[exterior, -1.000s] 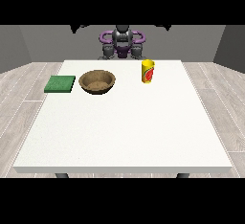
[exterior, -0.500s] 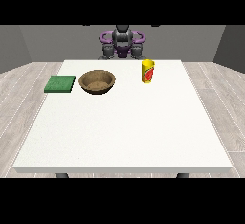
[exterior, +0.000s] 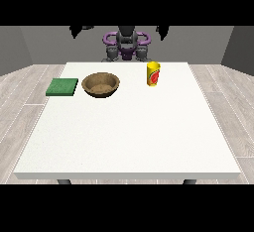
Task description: Pick the cup and pour the ball into the bowl, then pick the bowl and place it on the pad
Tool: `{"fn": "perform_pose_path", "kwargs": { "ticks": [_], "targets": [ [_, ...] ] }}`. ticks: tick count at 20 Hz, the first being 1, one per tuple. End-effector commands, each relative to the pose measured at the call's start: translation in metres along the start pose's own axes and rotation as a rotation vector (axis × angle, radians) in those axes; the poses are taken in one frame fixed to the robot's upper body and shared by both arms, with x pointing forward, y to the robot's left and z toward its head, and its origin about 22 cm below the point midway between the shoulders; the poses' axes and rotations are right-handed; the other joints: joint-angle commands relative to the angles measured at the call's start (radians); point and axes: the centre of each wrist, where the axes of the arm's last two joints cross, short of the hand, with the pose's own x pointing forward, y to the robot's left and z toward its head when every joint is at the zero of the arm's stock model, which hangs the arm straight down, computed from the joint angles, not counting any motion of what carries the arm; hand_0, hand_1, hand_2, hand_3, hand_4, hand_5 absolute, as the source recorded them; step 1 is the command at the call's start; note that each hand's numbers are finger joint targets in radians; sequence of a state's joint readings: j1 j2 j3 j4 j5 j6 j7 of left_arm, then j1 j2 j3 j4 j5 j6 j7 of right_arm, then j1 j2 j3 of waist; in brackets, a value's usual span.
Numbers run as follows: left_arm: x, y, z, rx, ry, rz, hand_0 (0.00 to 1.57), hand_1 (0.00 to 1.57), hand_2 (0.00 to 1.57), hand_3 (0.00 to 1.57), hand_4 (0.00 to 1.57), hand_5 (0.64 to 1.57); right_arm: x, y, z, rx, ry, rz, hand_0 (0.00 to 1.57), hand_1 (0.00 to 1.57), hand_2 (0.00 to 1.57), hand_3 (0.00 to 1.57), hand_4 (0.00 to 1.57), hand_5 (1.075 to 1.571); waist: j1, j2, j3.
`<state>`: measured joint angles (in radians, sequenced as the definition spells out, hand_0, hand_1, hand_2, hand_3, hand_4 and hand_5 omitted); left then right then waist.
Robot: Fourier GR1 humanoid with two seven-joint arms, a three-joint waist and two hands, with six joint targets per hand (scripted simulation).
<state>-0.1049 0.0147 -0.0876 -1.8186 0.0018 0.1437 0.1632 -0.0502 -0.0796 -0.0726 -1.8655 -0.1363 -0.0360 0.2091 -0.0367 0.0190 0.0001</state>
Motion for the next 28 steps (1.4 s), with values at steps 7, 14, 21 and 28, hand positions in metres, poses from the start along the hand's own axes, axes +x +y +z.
{"fn": "perform_pose_path", "kwargs": {
  "ticks": [7,14,21,28],
  "targets": [
    [-0.089,0.045,0.008,0.018,-0.113,-0.076,0.0,0.0,0.0,0.0,0.36,1.483,-0.005,-0.032,-0.01,0.035,-0.151,-0.018,0.0,0.0,0.0,0.0,0.68,1.551,-0.041,0.193,-0.0007],
    [-0.118,0.049,-0.026,-0.009,-0.034,-0.089,0.0,0.0,0.0,0.0,0.0,1.441,-0.019,-0.05,-0.024,0.01,-0.071,0.007,0.0,0.0,0.0,0.0,0.67,1.56,-0.038,0.132,-0.0003],
    [-0.158,0.023,-0.012,0.004,0.01,-0.066,0.0,0.0,0.0,0.0,0.2,1.42,-0.03,-0.089,-0.024,0.012,-0.064,-0.006,0.0,0.0,0.0,0.0,0.68,1.563,-0.053,0.122,-0.0002],
    [-0.176,0.055,-0.029,0.093,-0.011,-0.077,0.0,0.0,0.0,0.0,0.89,1.555,-0.022,-0.076,-0.033,0.042,-0.107,0.008,0.0,0.0,0.0,0.0,0.67,1.566,-0.088,0.17,-0.0006]
  ]
}}
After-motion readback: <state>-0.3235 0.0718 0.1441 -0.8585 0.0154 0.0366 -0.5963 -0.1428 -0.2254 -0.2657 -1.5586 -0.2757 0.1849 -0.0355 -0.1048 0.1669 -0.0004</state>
